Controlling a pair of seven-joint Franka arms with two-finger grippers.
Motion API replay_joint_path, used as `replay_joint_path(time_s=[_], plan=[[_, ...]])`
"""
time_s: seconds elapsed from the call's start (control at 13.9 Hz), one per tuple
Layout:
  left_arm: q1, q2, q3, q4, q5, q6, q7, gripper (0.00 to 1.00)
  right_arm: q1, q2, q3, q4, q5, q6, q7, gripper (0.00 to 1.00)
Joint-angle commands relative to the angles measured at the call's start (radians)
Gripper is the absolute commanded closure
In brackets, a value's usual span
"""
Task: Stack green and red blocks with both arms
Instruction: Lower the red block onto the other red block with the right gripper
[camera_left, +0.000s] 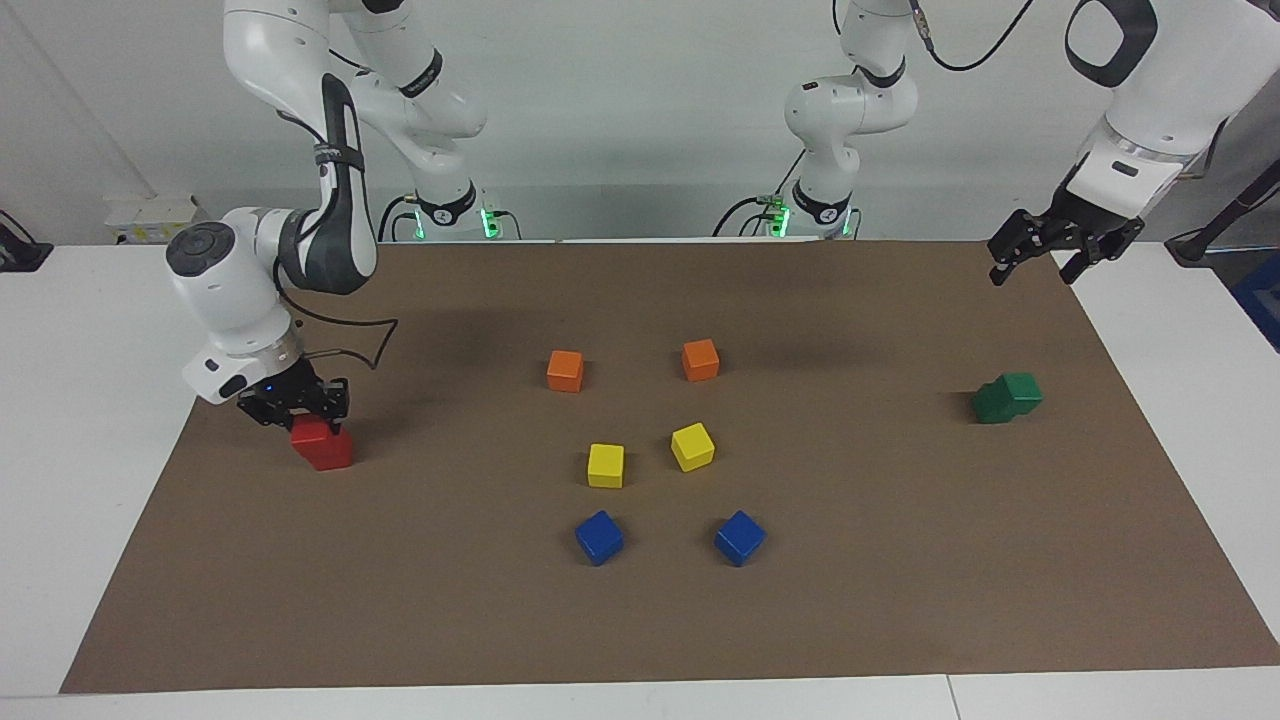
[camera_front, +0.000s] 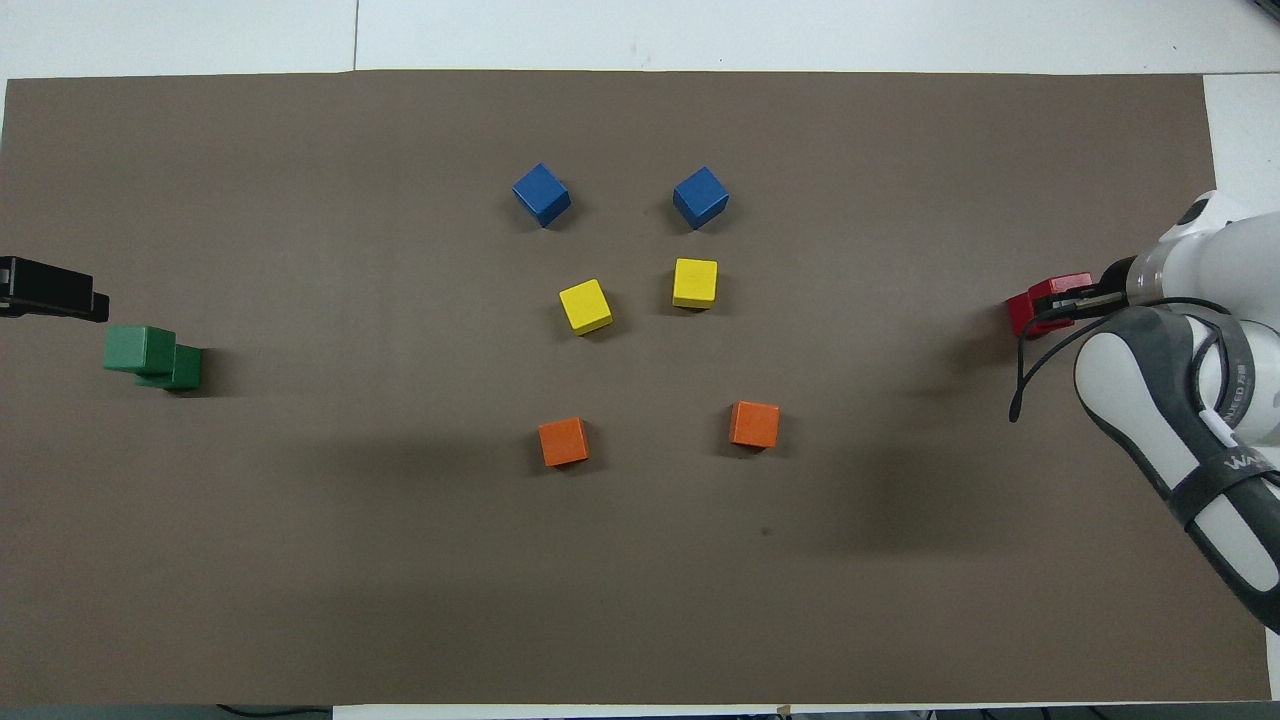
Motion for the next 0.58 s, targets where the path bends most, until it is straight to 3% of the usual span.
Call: replay_joint_path(time_s=[0.0,0.14,0.22,0.29,0.36,0.5], plan=[[-0.011,-0.003,0.009,0.001,0.018,0.010,-0.013,0.00,-0.022,-0.028,0.013,-0.034,0.021,0.022,-0.042,1.00],[-0.007,-0.003,0.009,0.001,0.018,0.010,-0.013,0.00,-0.022,-0.028,0.013,-0.034,0.021,0.022,-0.044,1.00],[-0.010,-0.003,0.009,0.002,0.018,0.010,-0.014,0.00,-0.019,-0.028,0.013,-0.034,0.021,0.022,-0.041,0.54],[-0.011,-0.003,0.009,0.002,0.018,0.008,-0.014,0.00,-0.019,-0.028,0.013,-0.033,0.021,0.022,-0.033,0.14],[-0.011,-0.003,0.010,0.002,0.018,0.008,-0.014,0.00,-0.019,-0.028,0.013,-0.031,0.021,0.017,-0.038,0.00],[-0.014,-0.003,0.010,0.002,0.020,0.005,-0.013,0.00,-0.017,-0.028,0.013,-0.030,0.020,0.019,-0.044,0.00]])
